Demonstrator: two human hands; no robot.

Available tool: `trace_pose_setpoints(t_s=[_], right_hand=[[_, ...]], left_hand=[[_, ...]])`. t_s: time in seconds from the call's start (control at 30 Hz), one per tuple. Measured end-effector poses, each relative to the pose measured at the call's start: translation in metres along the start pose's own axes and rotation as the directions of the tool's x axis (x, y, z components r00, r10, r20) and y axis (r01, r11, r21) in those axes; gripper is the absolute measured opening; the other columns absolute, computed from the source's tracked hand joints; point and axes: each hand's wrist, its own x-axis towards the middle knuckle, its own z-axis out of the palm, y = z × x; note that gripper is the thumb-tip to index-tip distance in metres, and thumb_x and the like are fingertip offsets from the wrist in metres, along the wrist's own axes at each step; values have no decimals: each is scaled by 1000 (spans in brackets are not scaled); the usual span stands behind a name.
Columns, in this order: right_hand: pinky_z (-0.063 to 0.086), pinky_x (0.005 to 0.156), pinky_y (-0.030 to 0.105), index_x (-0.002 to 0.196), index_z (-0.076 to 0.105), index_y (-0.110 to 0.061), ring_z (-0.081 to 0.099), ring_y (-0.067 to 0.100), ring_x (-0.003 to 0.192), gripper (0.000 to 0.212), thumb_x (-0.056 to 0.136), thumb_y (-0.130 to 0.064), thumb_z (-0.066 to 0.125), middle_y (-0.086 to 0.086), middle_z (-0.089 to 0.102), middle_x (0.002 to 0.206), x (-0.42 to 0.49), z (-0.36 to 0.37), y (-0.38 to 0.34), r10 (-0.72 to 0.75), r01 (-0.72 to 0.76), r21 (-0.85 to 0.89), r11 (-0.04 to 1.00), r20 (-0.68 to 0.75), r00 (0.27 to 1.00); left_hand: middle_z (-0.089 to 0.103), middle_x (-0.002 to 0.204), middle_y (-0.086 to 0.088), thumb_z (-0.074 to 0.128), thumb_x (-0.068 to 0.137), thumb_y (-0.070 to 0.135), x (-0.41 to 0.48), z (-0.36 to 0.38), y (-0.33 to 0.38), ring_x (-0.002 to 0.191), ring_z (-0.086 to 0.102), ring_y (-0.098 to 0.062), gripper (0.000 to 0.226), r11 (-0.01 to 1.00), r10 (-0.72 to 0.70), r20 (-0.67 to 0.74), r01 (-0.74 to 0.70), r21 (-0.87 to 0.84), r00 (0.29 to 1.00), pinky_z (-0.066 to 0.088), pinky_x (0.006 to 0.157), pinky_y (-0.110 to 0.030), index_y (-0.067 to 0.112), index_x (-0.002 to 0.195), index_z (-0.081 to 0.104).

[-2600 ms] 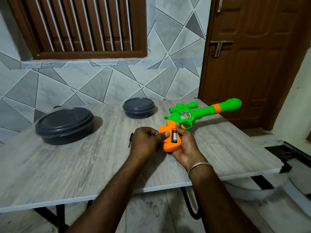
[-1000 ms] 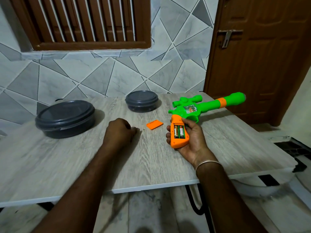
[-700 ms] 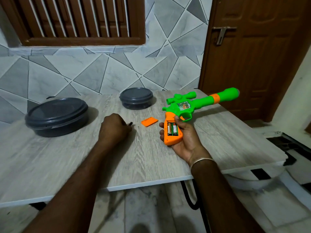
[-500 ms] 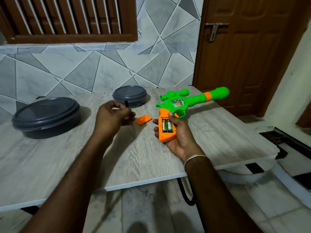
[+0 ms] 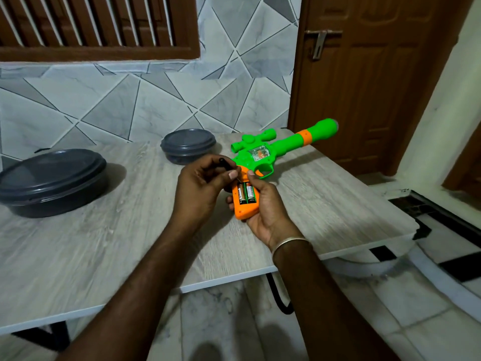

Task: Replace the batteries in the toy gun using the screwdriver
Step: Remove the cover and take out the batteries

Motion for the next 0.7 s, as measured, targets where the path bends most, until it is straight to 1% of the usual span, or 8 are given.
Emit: trace_pose_setpoints(t_s=[0.07, 0.17, 0.27, 0.37, 0.47, 0.53, 0.63, 0.7], right_hand=[[48, 47, 22, 103, 66, -12, 60, 20, 55, 31, 102, -31, 42, 13, 67, 84, -1, 1, 0, 0, 1, 8, 1000, -3, 1000], [49, 47, 22, 101, 65, -11, 61, 19, 55, 30, 102, -30, 42, 11, 68, 79, -1, 1, 0, 1, -1, 18, 1000, -9, 1000], [50, 50, 25, 103, 65, -12, 63, 20, 57, 30, 102, -31, 43, 9, 70, 76, 0, -1, 0, 8, -7, 10, 1000, -21, 1000], [49, 51, 26, 108, 64, -11, 62, 21, 59, 30, 102, -32, 43, 7, 71, 77, 0, -1, 1, 6, -6, 0, 1000, -28, 1000], [50, 49, 25, 114, 61, -7, 61, 21, 58, 33, 101, -32, 44, 9, 69, 78, 0, 0, 2, 11, -12, -6, 1000, -39, 999], [50, 48, 25, 113, 61, -6, 61, 22, 57, 34, 101, -33, 44, 14, 66, 81, 2, 0, 3, 13, -14, -31, 999, -49, 999], [48, 52, 28, 104, 65, -7, 61, 21, 56, 34, 101, -35, 45, 16, 66, 83, 1, 0, 3, 7, -13, -97, 995, -59, 998], [46, 54, 29, 101, 65, -8, 61, 20, 55, 33, 100, -35, 46, 15, 66, 80, -1, -1, 2, 1, -8, -121, 993, -53, 999]], left_hand=[[73, 92, -16, 68, 87, -6, 0, 0, -1, 86, 72, -18, 12, 998, 33, 5, -33, 46, 999, 58, 78, -30, -2, 98, 69], [74, 90, -10, 69, 89, -2, -5, 0, -3, 82, 72, -16, 11, 988, 90, 7, -90, 127, 996, 57, 76, -27, 3, 99, 70], [75, 93, -4, 70, 90, 2, -8, -1, -4, 85, 73, -14, 13, 966, 132, 23, -134, 222, 991, 59, 79, -26, 6, 102, 72], [75, 94, -4, 71, 89, 2, -9, -2, -3, 86, 73, -14, 15, 973, 102, 16, -103, 207, 995, 59, 79, -26, 7, 103, 74], [76, 93, -10, 71, 88, 0, -10, -1, 0, 81, 73, -14, 15, 986, 66, -22, -62, 157, 998, 56, 73, -20, 1, 103, 73], [75, 91, -15, 71, 87, -2, -7, -3, 1, 78, 73, -19, 14, 990, 47, -39, -41, 138, 998, 58, 72, -24, -3, 101, 73], [74, 85, -21, 72, 87, 0, 0, -7, -1, 74, 73, -30, 12, 991, -1, -36, 6, 134, 999, 59, 73, -36, -5, 98, 71], [73, 82, -23, 71, 89, 1, 5, -9, -1, 71, 72, -34, 12, 991, -34, -28, 38, 129, 999, 60, 71, -38, -7, 97, 70]])
